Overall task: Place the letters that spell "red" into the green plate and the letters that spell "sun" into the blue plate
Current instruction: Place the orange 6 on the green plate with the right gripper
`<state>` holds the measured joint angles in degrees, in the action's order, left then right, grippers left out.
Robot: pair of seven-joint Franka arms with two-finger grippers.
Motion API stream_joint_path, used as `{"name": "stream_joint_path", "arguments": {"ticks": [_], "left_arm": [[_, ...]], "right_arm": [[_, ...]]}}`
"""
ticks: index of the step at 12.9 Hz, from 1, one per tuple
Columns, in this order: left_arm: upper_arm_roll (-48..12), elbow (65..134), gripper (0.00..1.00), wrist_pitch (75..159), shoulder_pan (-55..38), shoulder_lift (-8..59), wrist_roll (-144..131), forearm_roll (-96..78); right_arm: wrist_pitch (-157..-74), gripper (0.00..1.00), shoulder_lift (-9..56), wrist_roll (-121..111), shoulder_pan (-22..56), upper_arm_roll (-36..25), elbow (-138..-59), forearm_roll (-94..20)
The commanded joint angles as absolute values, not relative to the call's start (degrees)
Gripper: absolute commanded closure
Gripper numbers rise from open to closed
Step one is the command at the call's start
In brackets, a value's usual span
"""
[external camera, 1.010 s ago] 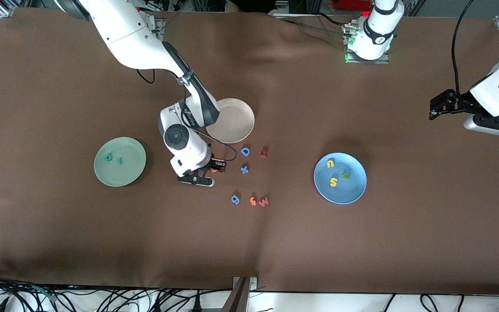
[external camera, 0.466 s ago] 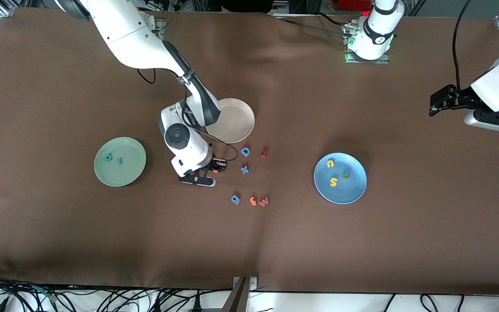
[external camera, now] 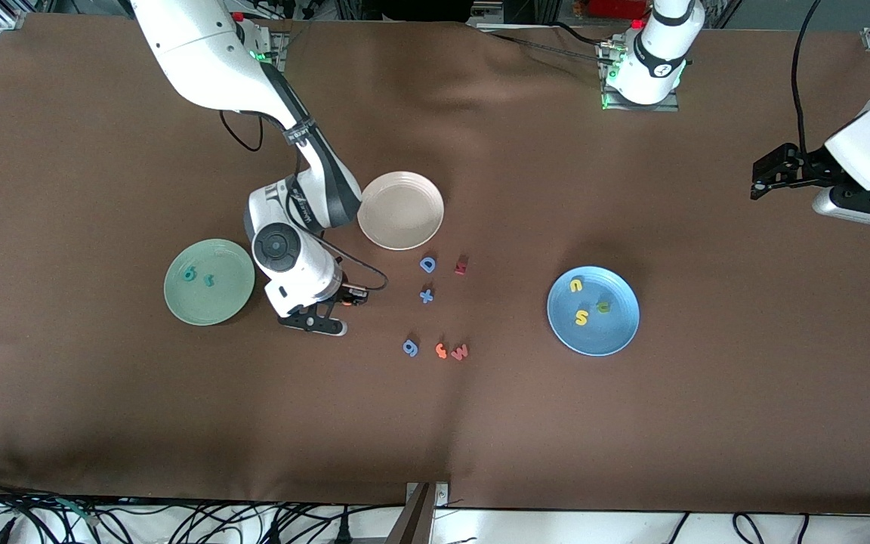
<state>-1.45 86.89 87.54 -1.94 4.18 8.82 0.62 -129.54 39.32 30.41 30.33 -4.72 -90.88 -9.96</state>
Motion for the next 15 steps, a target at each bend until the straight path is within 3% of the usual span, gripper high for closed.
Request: {"name": "stream_joint_path", "arguments": {"ticks": [1, 3, 7, 15], "left_arm": [[-1.49, 86.04, 0.0, 86.31, -2.29, 3.96, 10.11, 0.88], [-1.67, 85.96, 0.0, 85.96, -2.37, 3.96, 10.02, 0.88], [-1.67, 85.96, 0.0, 85.87, -2.37, 3.87, 10.02, 0.88], [-1.49, 85.25, 0.0, 85.87, -2.37, 3.87, 10.02, 0.44]], "right_arm": [[-122.98, 1.0, 35.08, 26.21, 30.41, -8.86, -91.93, -9.4], [-117.88, 1.0, 33.32, 22.26, 30.41, -12.99, -92.72, -9.49], [-118.56, 1.0, 29.36, 11.45, 30.32, -20.11, -101.14, -9.58], [-132.71, 1.0, 29.0, 3.43, 29.97, -23.47, -114.96, -10.55]]}}
